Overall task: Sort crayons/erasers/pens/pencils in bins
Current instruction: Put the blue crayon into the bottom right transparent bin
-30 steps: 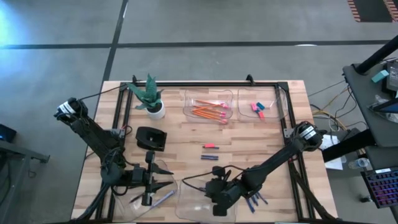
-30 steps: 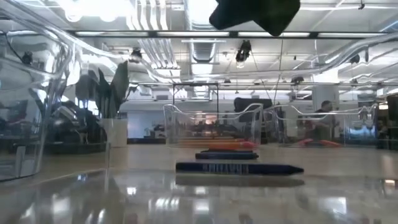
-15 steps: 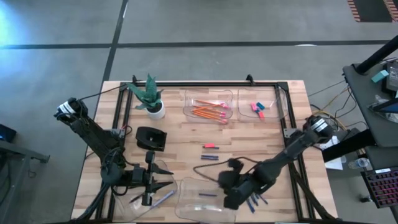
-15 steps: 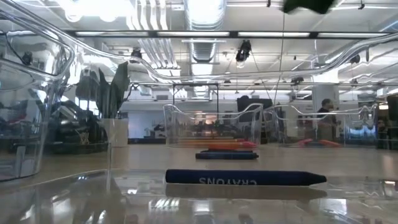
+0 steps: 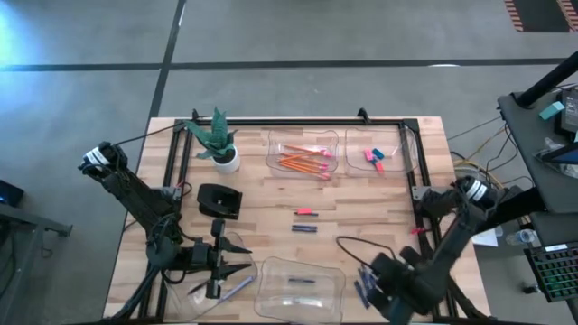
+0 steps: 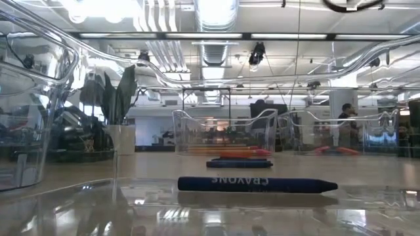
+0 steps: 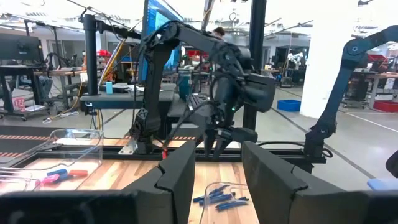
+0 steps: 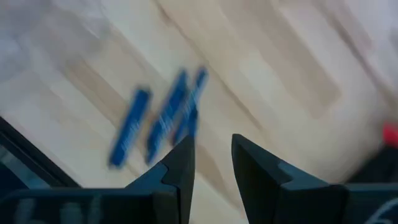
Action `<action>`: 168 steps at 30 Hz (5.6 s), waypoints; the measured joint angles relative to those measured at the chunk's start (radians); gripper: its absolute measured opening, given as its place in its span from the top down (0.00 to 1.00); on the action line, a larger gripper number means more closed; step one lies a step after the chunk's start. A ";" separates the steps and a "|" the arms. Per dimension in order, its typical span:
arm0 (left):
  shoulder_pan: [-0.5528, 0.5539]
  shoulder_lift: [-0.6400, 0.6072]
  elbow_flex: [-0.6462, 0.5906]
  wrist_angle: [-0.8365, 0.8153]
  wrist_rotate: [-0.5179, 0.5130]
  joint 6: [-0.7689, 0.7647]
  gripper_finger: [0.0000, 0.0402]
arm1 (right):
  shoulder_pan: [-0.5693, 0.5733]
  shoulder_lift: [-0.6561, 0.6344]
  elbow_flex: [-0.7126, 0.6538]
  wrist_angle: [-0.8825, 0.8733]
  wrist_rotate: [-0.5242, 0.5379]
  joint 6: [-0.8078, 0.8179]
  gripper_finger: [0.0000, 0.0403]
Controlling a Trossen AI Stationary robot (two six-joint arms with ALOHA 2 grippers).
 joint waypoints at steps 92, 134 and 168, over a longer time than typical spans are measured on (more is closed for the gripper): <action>0.014 0.000 0.000 0.006 0.000 0.008 0.70 | -0.185 -0.052 -0.132 0.911 0.636 -0.930 0.96; 0.014 0.000 0.001 0.005 0.000 0.006 0.70 | -0.264 0.292 0.048 0.916 0.143 -0.896 0.94; 0.014 0.000 0.001 0.003 0.000 0.008 0.70 | -0.508 0.039 -0.041 0.546 0.177 -1.072 0.71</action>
